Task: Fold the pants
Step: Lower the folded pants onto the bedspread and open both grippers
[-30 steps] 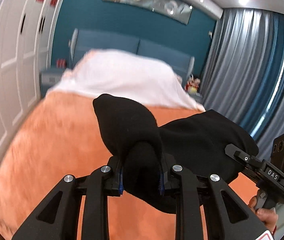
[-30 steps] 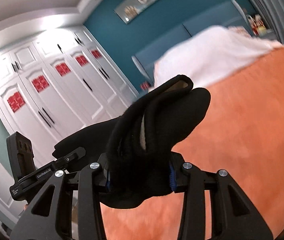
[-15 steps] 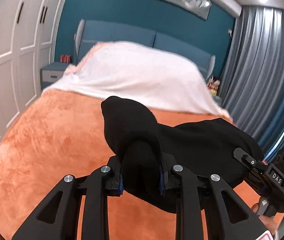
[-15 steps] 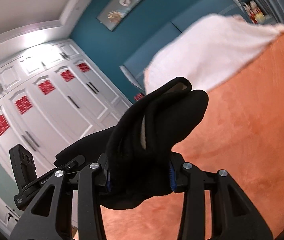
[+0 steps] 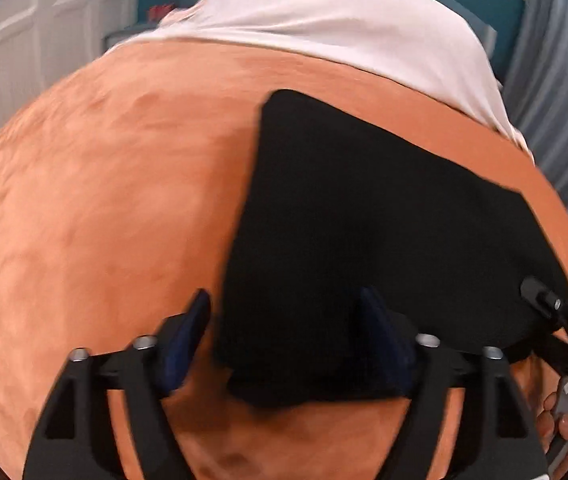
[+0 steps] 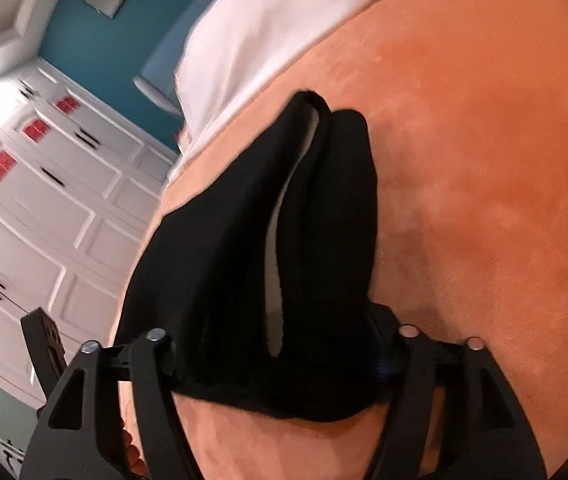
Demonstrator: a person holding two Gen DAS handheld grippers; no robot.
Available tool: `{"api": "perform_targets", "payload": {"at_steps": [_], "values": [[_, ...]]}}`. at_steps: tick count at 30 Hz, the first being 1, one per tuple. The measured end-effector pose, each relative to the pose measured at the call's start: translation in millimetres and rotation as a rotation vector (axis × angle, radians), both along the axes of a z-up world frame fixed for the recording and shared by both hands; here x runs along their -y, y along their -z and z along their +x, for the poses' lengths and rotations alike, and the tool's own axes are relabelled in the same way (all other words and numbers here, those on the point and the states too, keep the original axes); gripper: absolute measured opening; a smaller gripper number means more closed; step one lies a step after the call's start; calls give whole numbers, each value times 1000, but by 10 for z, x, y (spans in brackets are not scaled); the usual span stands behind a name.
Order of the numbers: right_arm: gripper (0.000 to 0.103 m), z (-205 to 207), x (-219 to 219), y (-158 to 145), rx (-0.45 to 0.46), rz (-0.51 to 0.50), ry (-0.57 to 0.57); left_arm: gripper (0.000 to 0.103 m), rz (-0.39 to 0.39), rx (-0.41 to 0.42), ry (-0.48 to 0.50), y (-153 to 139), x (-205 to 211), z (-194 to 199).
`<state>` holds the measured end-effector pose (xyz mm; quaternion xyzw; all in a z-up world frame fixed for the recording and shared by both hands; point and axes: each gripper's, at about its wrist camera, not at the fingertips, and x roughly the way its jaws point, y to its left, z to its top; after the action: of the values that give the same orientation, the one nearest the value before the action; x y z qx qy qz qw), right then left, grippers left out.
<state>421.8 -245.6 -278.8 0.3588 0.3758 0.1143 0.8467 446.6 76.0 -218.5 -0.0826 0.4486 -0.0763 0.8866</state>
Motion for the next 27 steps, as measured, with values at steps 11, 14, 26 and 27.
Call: {"api": "perform_targets", "payload": {"at_steps": [11,14,26,27], "values": [[52,-369,133,-1302,139,-201,68,76,59,138,-75,-1148,-152,-175],[43,129,-204,-1266,109,-230,-38,76,137,59,-34,-909,259,228],[14,526,222,-466,-81,-136,27,93,188,-114,-61,-33,303,620],[16,398,167,-652,-33,-146,20,91,189,-111,-59,-73,303,594]]}}
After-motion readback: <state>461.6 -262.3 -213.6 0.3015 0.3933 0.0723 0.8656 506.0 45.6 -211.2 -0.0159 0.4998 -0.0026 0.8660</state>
